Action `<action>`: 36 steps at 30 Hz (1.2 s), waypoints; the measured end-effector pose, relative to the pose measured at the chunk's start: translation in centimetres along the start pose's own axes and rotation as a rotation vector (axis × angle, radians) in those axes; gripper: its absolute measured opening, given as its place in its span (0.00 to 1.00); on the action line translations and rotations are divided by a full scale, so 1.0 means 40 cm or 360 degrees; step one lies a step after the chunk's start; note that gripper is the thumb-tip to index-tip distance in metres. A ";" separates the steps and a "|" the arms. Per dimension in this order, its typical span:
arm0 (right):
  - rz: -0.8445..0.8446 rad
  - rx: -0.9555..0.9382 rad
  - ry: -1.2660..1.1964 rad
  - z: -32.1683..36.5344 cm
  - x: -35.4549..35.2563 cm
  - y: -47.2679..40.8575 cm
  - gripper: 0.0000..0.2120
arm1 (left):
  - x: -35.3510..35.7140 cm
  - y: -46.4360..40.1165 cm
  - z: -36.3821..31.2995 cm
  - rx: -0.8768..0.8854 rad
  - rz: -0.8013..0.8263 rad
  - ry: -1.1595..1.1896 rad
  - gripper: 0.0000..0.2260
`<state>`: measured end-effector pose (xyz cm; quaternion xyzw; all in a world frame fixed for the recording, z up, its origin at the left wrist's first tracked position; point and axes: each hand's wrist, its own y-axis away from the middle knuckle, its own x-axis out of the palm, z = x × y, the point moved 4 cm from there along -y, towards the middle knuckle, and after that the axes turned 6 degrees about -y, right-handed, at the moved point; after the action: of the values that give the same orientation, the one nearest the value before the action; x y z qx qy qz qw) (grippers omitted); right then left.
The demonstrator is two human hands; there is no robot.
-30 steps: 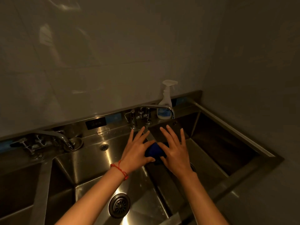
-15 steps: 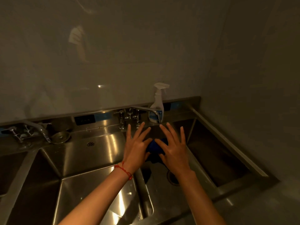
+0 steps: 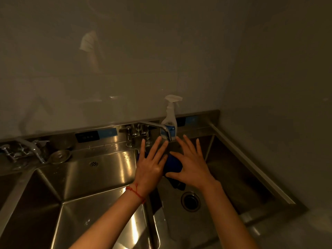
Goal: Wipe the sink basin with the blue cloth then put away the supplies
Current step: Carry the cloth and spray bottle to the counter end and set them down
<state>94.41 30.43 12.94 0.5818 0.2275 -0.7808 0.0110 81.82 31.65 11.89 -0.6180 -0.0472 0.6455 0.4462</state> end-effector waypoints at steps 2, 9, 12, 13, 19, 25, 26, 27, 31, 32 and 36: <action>0.0049 0.0017 0.0037 -0.005 0.007 -0.015 0.31 | 0.013 0.001 0.003 0.0028 -0.0103 -0.0008 0.24; -0.0069 0.0012 0.0144 -0.007 0.008 -0.041 0.18 | 0.035 -0.026 0.021 0.0049 -0.0103 -0.0061 0.25; -0.0159 0.0012 0.0190 -0.014 0.008 -0.038 0.16 | 0.042 -0.049 0.027 0.0061 0.0127 -0.0098 0.30; -0.0178 0.0001 0.0209 -0.018 0.008 -0.037 0.16 | 0.047 -0.053 0.029 0.0060 0.0203 -0.0089 0.31; -0.0300 -0.0095 0.0335 -0.054 -0.011 -0.035 0.20 | 0.067 -0.079 0.017 0.0033 0.0360 0.0025 0.33; -0.0471 -0.0317 0.0360 -0.125 -0.022 -0.038 0.23 | 0.128 -0.126 -0.036 -0.0132 0.0577 0.0114 0.33; -0.0472 -0.0344 0.0355 -0.141 -0.024 -0.041 0.24 | 0.137 -0.132 -0.043 -0.0164 0.0585 0.0113 0.33; -0.0473 -0.0375 0.0349 -0.156 -0.025 -0.045 0.25 | 0.143 -0.140 -0.051 -0.0191 0.0583 0.0117 0.32; -0.0428 -0.0483 0.0261 -0.210 -0.020 -0.063 0.23 | 0.132 -0.179 -0.081 -0.0260 0.0531 0.0054 0.26; -0.0399 -0.0491 0.0238 -0.222 -0.017 -0.069 0.23 | 0.124 -0.187 -0.089 -0.0287 0.0513 0.0028 0.25; -0.0230 -0.0446 0.0102 -0.273 0.001 -0.104 0.25 | 0.126 -0.214 -0.113 -0.0364 0.0425 -0.0045 0.24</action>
<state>103.08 38.19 11.92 0.5812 0.3757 -0.7212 0.0287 90.85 37.76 12.28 -0.6564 -0.0442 0.6982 0.2824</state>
